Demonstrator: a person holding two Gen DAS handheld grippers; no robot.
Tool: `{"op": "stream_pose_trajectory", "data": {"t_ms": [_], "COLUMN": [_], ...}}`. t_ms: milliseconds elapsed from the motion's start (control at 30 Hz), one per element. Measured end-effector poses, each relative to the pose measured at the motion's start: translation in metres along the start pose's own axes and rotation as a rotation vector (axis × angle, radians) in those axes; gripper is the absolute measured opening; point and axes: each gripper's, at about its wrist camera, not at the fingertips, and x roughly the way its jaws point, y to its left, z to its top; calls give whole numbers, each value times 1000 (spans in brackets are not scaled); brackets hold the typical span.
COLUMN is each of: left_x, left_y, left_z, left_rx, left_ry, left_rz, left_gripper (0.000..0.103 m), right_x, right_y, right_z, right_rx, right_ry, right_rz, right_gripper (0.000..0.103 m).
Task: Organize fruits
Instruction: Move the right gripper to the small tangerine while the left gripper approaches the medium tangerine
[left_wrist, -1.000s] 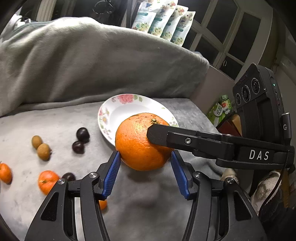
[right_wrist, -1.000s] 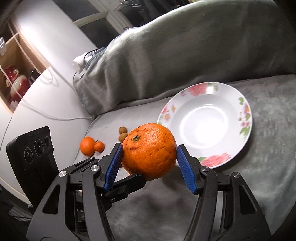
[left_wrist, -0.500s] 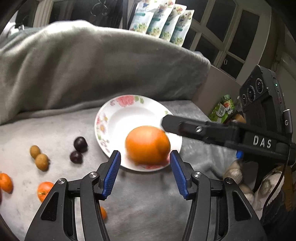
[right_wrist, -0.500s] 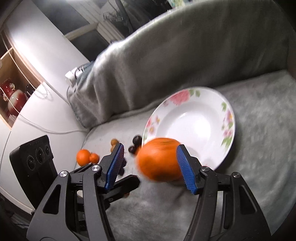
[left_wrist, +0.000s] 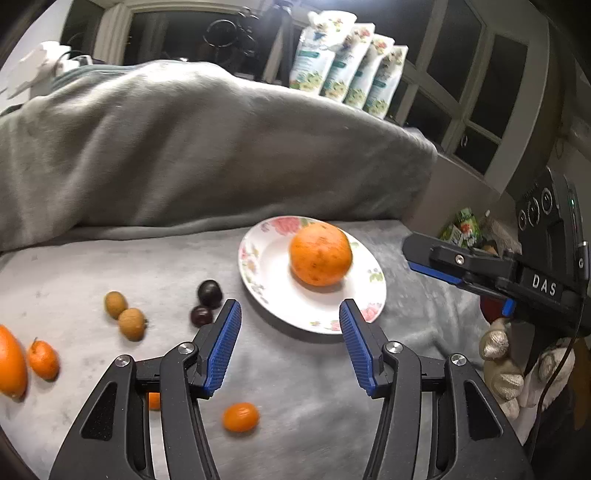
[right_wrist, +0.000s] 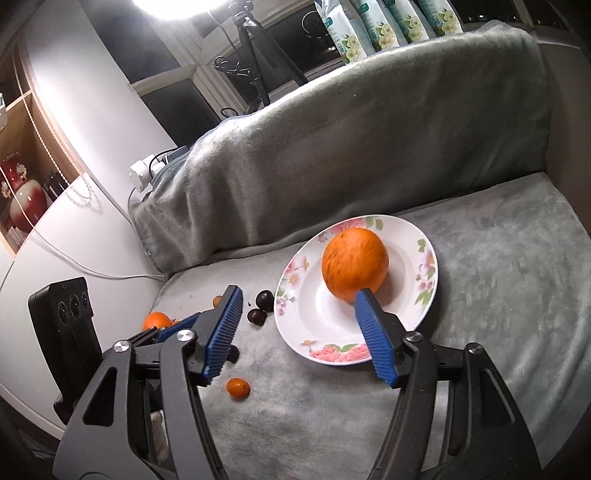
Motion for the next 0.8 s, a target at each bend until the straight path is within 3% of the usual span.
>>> {"op": "stream_pose_trajectory", "data": {"t_ms": [167,267,600,800], "left_x": [-16,-24,-47,-56], "left_y": [16,27,82,107], "left_z": [0,-3,-15,-21], "left_rx": [-20,-21,-70,-122], "left_ry": [-37,-54,-72,-74], "left_rz": [17,49,170,189], "left_gripper": [56,56,56,56], "right_x": [-3,-2,8,19], "right_y": [10,15,42,60], "right_z": [-4,-8,-24,-37], "right_rx": [-32,-50,-162,-228], "right_ry": [-12,-17,11,43], "right_rz": [-17,-25,-16,-7], "right_gripper": [69,76,76,76]}}
